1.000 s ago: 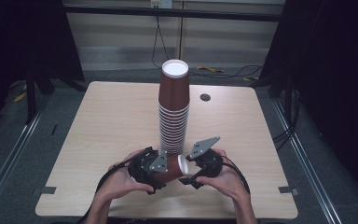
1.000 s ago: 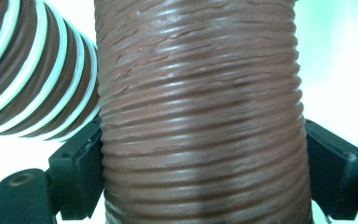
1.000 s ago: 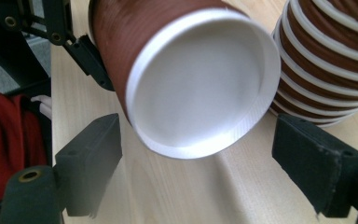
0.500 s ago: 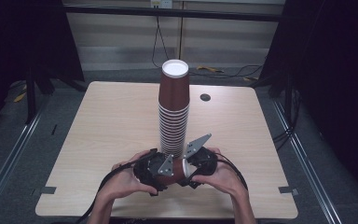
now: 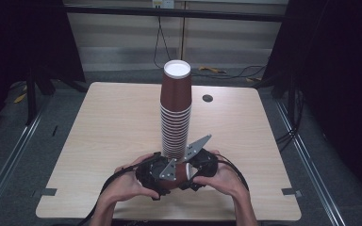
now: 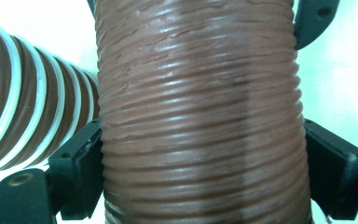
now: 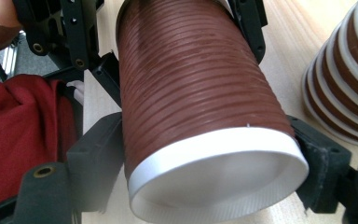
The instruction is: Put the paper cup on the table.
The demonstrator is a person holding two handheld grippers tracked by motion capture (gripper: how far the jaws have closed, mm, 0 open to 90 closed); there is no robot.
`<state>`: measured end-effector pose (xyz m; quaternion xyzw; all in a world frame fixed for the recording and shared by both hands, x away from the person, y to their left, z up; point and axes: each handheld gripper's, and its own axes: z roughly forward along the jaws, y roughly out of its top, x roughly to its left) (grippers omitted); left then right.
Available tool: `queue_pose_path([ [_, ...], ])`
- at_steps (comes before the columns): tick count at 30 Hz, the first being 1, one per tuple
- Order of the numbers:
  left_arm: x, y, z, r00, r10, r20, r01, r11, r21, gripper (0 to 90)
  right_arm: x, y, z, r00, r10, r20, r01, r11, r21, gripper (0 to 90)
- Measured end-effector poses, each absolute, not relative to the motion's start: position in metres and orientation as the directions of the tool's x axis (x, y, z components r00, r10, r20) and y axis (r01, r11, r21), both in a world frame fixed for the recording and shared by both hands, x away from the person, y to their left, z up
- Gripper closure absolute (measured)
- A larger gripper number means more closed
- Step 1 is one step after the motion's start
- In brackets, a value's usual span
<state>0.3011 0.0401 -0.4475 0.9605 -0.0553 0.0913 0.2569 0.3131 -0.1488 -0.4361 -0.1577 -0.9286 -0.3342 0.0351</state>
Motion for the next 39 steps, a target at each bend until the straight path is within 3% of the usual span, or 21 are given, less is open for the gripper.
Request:
queue_pose_path([
  [5, 0.303, 0.046, -0.446, 0.972, -0.09, 0.216, -0.189, -0.844, 0.502, 11.7, 0.31, -0.148, -0.435, -0.952, 0.262, 0.158, 0.302, 0.724, 0.62, 22.2],
  [27, 0.311, 0.065, -0.443, 0.981, -0.037, 0.189, -0.16, -0.701, 0.695, 12.4, 0.308, -0.151, -0.43, -0.95, 0.288, 0.124, 0.299, 0.713, 0.634, 22.9],
  [31, 0.311, 0.075, -0.434, 0.983, -0.001, 0.183, -0.145, -0.614, 0.776, 15.9, 0.309, -0.152, -0.433, -0.949, 0.296, 0.105, 0.294, 0.719, 0.629, 22.9],
  [39, 0.306, 0.089, -0.431, 0.982, 0.076, 0.173, -0.101, -0.563, 0.82, 15.8, 0.31, -0.159, -0.43, -0.937, 0.334, 0.1, 0.315, 0.687, 0.655, 22.6],
])
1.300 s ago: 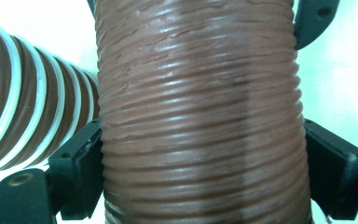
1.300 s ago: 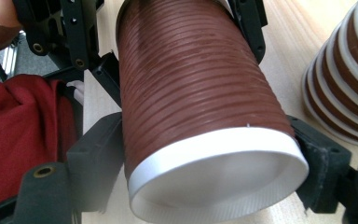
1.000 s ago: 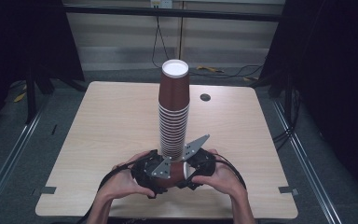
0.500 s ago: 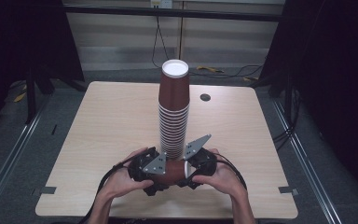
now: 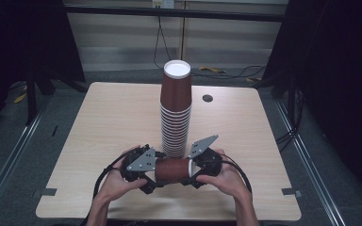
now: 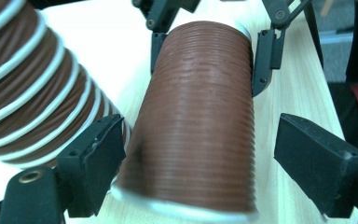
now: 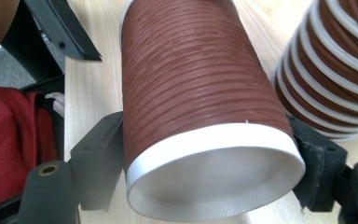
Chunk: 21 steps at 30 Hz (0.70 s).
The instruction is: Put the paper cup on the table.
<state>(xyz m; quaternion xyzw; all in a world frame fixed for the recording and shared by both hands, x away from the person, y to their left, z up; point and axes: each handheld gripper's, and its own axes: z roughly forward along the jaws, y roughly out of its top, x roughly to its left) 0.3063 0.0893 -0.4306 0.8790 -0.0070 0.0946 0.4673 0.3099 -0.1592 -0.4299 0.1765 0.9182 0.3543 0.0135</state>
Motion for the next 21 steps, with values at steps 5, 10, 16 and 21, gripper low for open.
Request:
queue_pose_path([
  [5, 0.307, 0.1, -0.434, 0.982, 0.113, 0.149, -0.072, -0.505, 0.86, 15.7, 0.309, -0.166, -0.429, -0.926, 0.363, 0.101, 0.332, 0.661, 0.673, 22.6],
  [10, 0.306, 0.109, -0.436, 0.976, 0.176, 0.127, -0.036, -0.444, 0.895, 15.7, 0.308, -0.173, -0.431, -0.918, 0.379, 0.116, 0.346, 0.627, 0.697, 22.6],
  [16, 0.308, 0.114, -0.442, 0.973, 0.206, 0.106, -0.014, -0.404, 0.915, 15.7, 0.306, -0.18, -0.438, -0.906, 0.402, 0.131, 0.367, 0.593, 0.716, 22.5],
  [21, 0.305, 0.116, -0.447, 0.974, 0.211, 0.077, 0.009, -0.379, 0.925, 15.6, 0.304, -0.181, -0.439, -0.906, 0.401, 0.136, 0.361, 0.56, 0.746, 22.5],
])
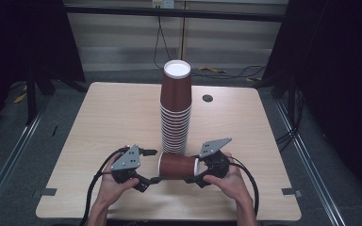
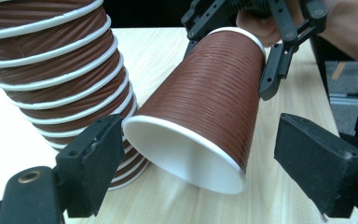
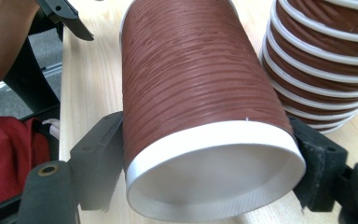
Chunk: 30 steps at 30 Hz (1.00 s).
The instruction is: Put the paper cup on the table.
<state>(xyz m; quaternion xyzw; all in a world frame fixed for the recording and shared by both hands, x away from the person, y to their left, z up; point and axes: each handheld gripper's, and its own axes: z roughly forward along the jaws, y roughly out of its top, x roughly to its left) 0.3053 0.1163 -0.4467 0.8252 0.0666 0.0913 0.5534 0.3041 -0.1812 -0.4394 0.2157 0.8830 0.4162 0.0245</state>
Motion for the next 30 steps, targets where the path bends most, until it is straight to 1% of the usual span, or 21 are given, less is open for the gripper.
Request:
queue_pose_path([
  [2, 0.304, 0.117, -0.447, 0.974, 0.214, 0.075, 0.011, -0.376, 0.927, 15.7, 0.303, -0.181, -0.44, -0.905, 0.405, 0.131, 0.356, 0.552, 0.754, 22.6],
  [4, 0.301, 0.121, -0.449, 0.973, 0.222, 0.062, 0.02, -0.346, 0.938, 15.6, 0.302, -0.183, -0.443, -0.904, 0.406, 0.134, 0.351, 0.525, 0.775, 22.6],
  [7, 0.3, 0.125, -0.452, 0.971, 0.234, 0.052, 0.025, -0.314, 0.949, 15.6, 0.301, -0.187, -0.448, -0.9, 0.41, 0.148, 0.357, 0.496, 0.792, 22.6],
  [10, 0.3, 0.126, -0.455, 0.973, 0.227, 0.035, 0.034, -0.292, 0.956, 15.5, 0.299, -0.19, -0.451, -0.901, 0.398, 0.174, 0.359, 0.456, 0.815, 22.6],
  [16, 0.3, 0.125, -0.459, 0.97, 0.24, 0.028, 0.039, -0.27, 0.962, 15.5, 0.297, -0.193, -0.456, -0.905, 0.38, 0.191, 0.35, 0.411, 0.842, 22.6],
  [19, 0.3, 0.125, -0.461, 0.97, 0.244, 0.014, 0.051, -0.261, 0.964, 15.4, 0.297, -0.191, -0.458, -0.908, 0.372, 0.193, 0.345, 0.401, 0.849, 22.6],
  [20, 0.301, 0.125, -0.463, 0.971, 0.24, -0.002, 0.063, -0.244, 0.968, 15.4, 0.297, -0.191, -0.458, -0.908, 0.372, 0.19, 0.341, 0.396, 0.853, 22.6],
  [30, 0.302, 0.125, -0.463, 0.966, 0.258, -0.019, 0.076, -0.214, 0.974, 15.4, 0.294, -0.195, -0.463, -0.913, 0.354, 0.202, 0.321, 0.321, 0.891, 22.5],
])
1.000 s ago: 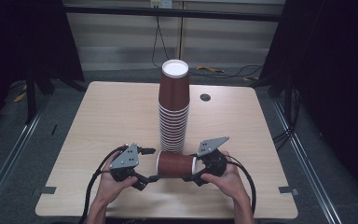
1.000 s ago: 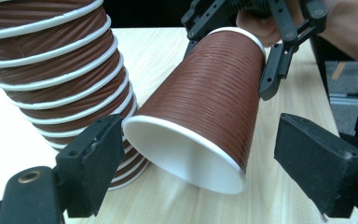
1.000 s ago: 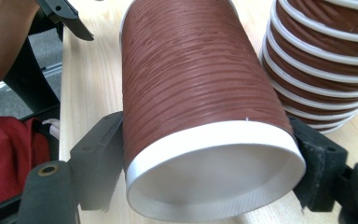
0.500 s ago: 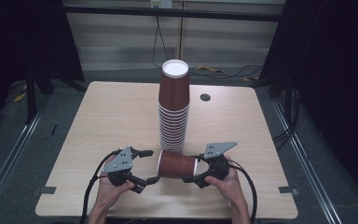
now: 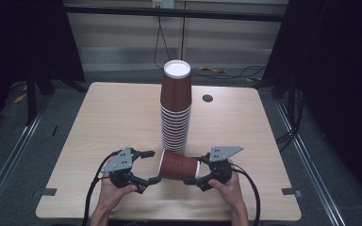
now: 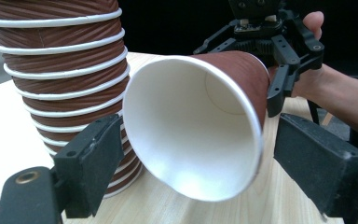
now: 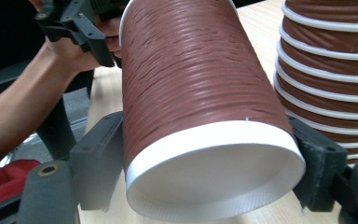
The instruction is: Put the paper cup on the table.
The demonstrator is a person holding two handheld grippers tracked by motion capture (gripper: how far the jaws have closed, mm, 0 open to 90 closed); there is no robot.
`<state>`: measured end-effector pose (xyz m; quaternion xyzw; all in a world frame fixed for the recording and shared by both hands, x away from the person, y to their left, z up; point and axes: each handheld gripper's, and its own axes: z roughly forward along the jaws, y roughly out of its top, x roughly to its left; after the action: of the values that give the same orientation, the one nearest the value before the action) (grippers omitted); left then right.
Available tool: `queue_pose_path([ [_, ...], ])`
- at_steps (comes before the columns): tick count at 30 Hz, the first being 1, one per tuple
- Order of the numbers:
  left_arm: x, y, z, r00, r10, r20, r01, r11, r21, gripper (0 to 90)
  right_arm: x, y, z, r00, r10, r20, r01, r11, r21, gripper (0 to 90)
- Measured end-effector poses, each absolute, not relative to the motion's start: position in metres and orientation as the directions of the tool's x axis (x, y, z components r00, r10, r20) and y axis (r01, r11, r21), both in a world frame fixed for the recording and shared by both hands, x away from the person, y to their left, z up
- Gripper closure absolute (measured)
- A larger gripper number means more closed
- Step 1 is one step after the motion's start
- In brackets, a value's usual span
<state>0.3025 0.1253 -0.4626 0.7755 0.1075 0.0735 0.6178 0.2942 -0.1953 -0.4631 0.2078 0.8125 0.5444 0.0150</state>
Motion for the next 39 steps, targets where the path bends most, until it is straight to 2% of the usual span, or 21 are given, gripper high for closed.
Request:
queue_pose_path([
  [7, 0.305, 0.121, -0.465, 0.97, 0.242, -0.036, 0.085, -0.193, 0.977, 14.7, 0.294, -0.195, -0.464, -0.923, 0.316, 0.222, 0.314, 0.28, 0.907, 22.6],
  [9, 0.307, 0.121, -0.466, 0.966, 0.256, -0.033, 0.086, -0.199, 0.976, 9.8, 0.294, -0.194, -0.465, -0.924, 0.312, 0.222, 0.313, 0.285, 0.906, 22.6],
  [11, 0.309, 0.119, -0.467, 0.963, 0.266, -0.036, 0.095, -0.211, 0.973, 0.0, 0.294, -0.193, -0.466, -0.926, 0.305, 0.224, 0.314, 0.287, 0.905, 22.7],
  [26, 0.314, 0.106, -0.469, 0.981, 0.184, -0.056, 0.089, -0.175, 0.981, 0.0, 0.294, -0.192, -0.463, -0.937, 0.281, 0.208, 0.289, 0.286, 0.914, 22.7],
  [30, 0.316, 0.1, -0.469, 0.986, 0.156, -0.058, 0.089, -0.201, 0.975, 0.0, 0.294, -0.19, -0.463, -0.94, 0.278, 0.199, 0.282, 0.298, 0.912, 22.7],
  [39, 0.317, 0.096, -0.467, 0.988, 0.142, -0.066, 0.092, -0.183, 0.979, 1.4, 0.294, -0.191, -0.462, -0.944, 0.272, 0.189, 0.269, 0.295, 0.917, 22.6],
])
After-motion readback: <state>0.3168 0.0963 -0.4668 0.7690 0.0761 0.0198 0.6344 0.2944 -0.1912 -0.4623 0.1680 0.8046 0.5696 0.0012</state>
